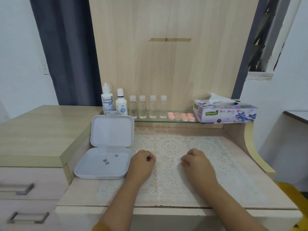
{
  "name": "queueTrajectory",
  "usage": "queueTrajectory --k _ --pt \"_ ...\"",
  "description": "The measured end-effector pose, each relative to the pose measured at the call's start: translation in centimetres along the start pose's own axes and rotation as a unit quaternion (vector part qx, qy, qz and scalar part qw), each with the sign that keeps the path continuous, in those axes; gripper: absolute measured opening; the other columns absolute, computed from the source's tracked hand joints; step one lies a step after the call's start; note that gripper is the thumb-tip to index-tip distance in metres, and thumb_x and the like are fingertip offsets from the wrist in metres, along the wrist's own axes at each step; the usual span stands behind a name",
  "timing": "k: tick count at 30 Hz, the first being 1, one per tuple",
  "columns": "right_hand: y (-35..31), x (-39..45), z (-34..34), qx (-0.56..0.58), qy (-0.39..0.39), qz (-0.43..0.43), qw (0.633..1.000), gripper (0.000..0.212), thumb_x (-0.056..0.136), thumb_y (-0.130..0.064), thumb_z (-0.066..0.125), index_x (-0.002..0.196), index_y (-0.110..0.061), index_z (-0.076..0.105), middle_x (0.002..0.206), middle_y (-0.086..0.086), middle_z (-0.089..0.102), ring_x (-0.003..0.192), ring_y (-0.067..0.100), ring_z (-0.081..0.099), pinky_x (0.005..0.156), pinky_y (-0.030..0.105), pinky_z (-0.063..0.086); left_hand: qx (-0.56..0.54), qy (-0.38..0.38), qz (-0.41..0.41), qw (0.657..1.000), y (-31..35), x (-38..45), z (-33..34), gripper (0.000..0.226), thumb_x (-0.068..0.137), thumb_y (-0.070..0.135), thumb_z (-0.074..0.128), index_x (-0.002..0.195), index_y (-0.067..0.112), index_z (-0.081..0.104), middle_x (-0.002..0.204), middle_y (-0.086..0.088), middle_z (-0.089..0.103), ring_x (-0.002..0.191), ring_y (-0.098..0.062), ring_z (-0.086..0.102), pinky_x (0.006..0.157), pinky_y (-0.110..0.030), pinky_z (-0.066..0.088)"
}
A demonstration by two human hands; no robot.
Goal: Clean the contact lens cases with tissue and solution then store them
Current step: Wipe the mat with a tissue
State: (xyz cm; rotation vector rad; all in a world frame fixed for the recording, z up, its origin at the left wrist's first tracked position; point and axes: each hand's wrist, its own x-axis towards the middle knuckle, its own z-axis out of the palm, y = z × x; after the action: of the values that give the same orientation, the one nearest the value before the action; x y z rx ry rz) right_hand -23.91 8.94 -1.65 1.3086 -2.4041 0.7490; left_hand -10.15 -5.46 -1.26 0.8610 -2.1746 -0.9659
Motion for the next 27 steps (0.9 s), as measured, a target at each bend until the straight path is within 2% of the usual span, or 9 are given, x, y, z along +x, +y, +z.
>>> queueTrajectory --k 3,5,7,9,12,16,22,25,27 --pt "1.6 0.6 -1.0 -0.025 -0.064 0.130 0.989 0.020 0.097 -0.020 0.049 0.096 -0.012 0.068 0.094 0.001 0.062 0.082 0.015 0.056 0.062 0.021 0.038 0.000 0.000 -0.006 1.000 0.0 0.1 0.0 0.015 0.089 0.013 0.059 0.076 0.020 0.064 0.092 0.005 0.062 0.085 -0.010 0.058 0.079 -0.023 0.047" --pt "1.8 0.8 -0.4 -0.082 -0.117 0.151 0.978 0.028 0.100 -0.018 0.038 0.119 -0.008 0.057 0.118 0.007 0.057 0.110 0.020 0.052 0.088 0.028 0.043 -0.008 0.001 -0.011 1.000 -0.1 0.1 0.1 0.016 0.089 0.013 0.059 0.076 0.020 0.064 0.092 0.006 0.062 0.085 -0.011 0.058 0.079 -0.023 0.047" --pt "0.9 0.9 0.5 -0.098 -0.152 0.173 0.968 0.049 0.103 -0.023 0.027 0.143 0.003 0.030 0.150 0.020 0.031 0.141 0.031 0.026 0.114 0.041 0.025 -0.019 0.007 -0.015 1.000 -0.2 0.2 0.2 0.014 0.089 0.013 0.058 0.077 0.018 0.065 0.091 0.005 0.063 0.085 -0.011 0.058 0.078 -0.023 0.047" --pt "-0.8 1.0 0.9 -0.072 -0.194 0.203 0.957 0.062 0.103 -0.032 0.016 0.150 0.006 0.003 0.159 0.023 0.000 0.148 0.033 -0.002 0.119 0.044 0.003 -0.030 0.017 -0.017 0.999 -0.3 0.3 0.3 0.014 0.090 0.014 0.057 0.079 0.015 0.065 0.088 0.005 0.063 0.083 -0.013 0.058 0.075 -0.022 0.045" --pt "-3.6 1.7 1.3 -0.042 -0.247 0.193 0.949 0.067 0.101 -0.038 0.010 0.149 0.005 -0.010 0.157 0.022 -0.017 0.147 0.031 -0.017 0.119 0.043 -0.009 -0.042 0.025 -0.018 0.999 -0.2 0.4 0.3 0.020 0.095 0.022 0.053 0.078 0.014 0.062 0.079 0.004 0.061 0.076 -0.014 0.056 0.069 -0.025 0.043" --pt "-6.5 2.5 2.6 -0.032 -0.284 0.140 0.948 0.066 0.101 -0.039 0.008 0.149 0.001 -0.012 0.157 0.018 -0.020 0.146 0.028 -0.020 0.117 0.044 -0.013 -0.073 0.055 -0.008 0.996 0.0 0.2 0.2 0.036 0.100 0.032 0.044 0.088 0.004 0.063 0.084 -0.005 0.064 0.083 -0.019 0.058 0.078 -0.033 0.045" --pt "-8.5 2.6 3.0 0.039 -0.291 0.035 0.955 0.060 0.104 -0.030 0.015 0.151 0.000 -0.004 0.160 0.016 -0.011 0.148 0.025 -0.013 0.119 0.040 -0.007 -0.114 0.078 -0.002 0.990 0.6 0.2 0.0 0.031 0.102 0.030 0.036 0.091 0.012 0.058 0.091 -0.007 0.064 0.089 -0.019 0.058 0.082 -0.030 0.043" --pt "-8.2 1.9 2.3 0.141 -0.253 -0.006 0.957 0.051 0.103 -0.014 0.029 0.151 -0.002 0.017 0.159 0.016 0.014 0.148 0.025 0.012 0.120 0.034 0.012 -0.124 0.068 -0.002 0.990 0.6 0.1 -0.1 0.024 0.103 0.032 0.033 0.095 0.021 0.053 0.092 0.006 0.057 0.088 -0.008 0.051 0.081 -0.022 0.035" --pt "-8.2 1.5 2.0 0.152 -0.225 -0.008 0.962 0.040 0.098 -0.003 0.037 0.137 -0.003 0.043 0.139 0.016 0.048 0.129 0.030 0.044 0.105 0.036 0.037 -0.135 0.064 -0.008 0.989 0.7 0.0 -0.2 0.025 0.102 0.035 0.032 0.097 0.022 0.052 0.091 0.012 0.053 0.085 -0.002 0.047 0.082 -0.019 0.032"
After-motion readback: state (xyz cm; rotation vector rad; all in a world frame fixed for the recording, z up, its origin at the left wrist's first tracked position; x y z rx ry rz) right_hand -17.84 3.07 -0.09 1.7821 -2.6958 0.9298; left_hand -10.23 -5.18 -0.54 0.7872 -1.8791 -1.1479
